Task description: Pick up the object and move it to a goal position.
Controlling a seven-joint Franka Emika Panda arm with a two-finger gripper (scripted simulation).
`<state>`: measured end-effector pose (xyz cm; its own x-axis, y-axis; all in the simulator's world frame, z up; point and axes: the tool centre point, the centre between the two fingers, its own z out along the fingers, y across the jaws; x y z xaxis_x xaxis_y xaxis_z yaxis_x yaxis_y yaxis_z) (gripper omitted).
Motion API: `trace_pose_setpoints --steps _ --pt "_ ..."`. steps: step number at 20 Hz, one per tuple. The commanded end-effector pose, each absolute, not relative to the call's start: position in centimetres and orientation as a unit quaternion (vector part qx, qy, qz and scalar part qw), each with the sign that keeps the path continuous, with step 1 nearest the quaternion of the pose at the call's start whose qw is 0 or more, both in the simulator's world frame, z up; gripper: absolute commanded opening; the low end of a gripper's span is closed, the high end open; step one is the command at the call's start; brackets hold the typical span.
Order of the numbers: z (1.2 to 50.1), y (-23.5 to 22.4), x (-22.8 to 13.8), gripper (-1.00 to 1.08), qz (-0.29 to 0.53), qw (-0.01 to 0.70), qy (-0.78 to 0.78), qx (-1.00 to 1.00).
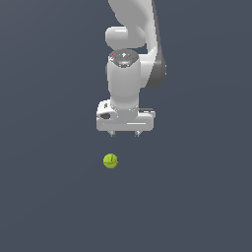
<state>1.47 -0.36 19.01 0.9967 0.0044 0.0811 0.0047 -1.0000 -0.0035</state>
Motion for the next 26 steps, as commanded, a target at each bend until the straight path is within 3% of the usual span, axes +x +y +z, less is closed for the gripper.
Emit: trace_pose_setpoints --steps 1,14,26 --pt "19.0 -0.4 1.5 1.00 -0.041 0.002 -0.002 -0.999" --pt "20.4 1.0 1.5 1.00 -0.046 -0.003 -0.008 -0.999" --pt "16.3 -2.1 3.7 1.00 -0.028 -0.004 -0.038 -0.999"
